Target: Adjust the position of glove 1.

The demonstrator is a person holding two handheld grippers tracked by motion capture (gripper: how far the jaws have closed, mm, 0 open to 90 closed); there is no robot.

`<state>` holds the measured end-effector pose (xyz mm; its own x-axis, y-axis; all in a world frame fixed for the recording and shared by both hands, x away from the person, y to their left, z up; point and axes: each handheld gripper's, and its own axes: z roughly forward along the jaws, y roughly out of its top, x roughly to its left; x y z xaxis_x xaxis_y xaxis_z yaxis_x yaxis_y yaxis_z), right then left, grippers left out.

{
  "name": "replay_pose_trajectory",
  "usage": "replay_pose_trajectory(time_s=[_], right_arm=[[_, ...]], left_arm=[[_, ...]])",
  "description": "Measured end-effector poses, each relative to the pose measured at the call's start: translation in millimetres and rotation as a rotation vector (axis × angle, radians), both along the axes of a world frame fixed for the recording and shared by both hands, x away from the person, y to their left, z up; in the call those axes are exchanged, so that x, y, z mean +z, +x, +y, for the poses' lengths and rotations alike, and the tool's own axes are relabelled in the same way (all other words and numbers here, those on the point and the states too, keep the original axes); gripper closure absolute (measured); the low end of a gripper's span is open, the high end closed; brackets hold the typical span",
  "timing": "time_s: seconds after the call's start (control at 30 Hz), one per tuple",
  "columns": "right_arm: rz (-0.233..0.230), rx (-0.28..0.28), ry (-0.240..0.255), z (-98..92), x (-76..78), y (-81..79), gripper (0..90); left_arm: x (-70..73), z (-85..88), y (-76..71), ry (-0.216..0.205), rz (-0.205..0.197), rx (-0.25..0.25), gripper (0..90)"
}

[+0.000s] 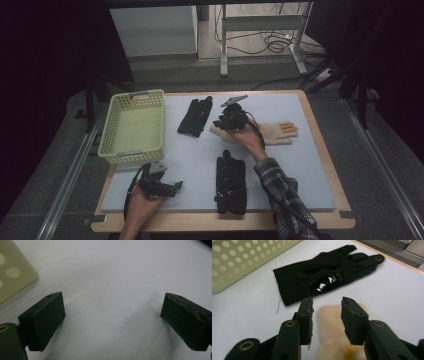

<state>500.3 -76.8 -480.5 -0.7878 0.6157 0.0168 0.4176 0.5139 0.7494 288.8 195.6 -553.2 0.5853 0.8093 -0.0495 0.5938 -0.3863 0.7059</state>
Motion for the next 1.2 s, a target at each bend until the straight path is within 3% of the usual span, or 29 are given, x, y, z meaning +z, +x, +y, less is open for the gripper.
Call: replay_pose_trajectory(time_s=[0.2, 0.33, 0.5, 0.6, 0.7, 0.83, 1.0, 1.1, 1.2], right_arm=[[0.035, 0.0, 0.03, 28.2, -12.6, 12.1, 64.0], [0.036, -0.011, 0.031, 42.0, -21.5, 17.5, 59.8], [0.017, -0.015, -0.003, 59.4, -34.0, 22.3, 45.6], [0.027, -0.015, -0.021, 67.5, -41.5, 26.5, 44.5], [0.016, -0.023, -0.101, 76.8, -49.2, 26.4, 55.3], [-0.011, -0.045, -0.111, 79.5, -49.0, 22.7, 84.4], [-0.035, -0.038, -0.146, 79.5, -40.4, 14.0, 87.6], [-0.017, -0.008, -0.104, 71.4, -24.6, -2.4, 87.6], [0.024, 0.035, -0.066, 61.2, -11.9, -29.3, 87.0]], left_arm=[[-0.1, -0.1, 0.0, -0.002, 0.0, 0.001, 5.8], [0.0, 0.0, 0.0, -0.002, 0.0, 0.0, 5.8], [-0.1, 0.0, 0.0, -0.003, 0.0, 0.0, 5.8], [-0.1, 0.0, 0.1, -0.003, 0.0, 0.0, 5.8], [-0.1, 0.0, 0.0, -0.003, 0.0, 0.0, 5.8], [-0.1, 0.0, 0.0, -0.003, 0.0, 0.0, 5.8], [-0.1, 0.0, 0.1, -0.003, 0.001, 0.0, 5.8], [-0.1, 0.0, 0.1, -0.003, 0.002, 0.0, 5.8], [-0.1, -0.1, 0.1, -0.003, 0.001, 0.001, 5.8]])
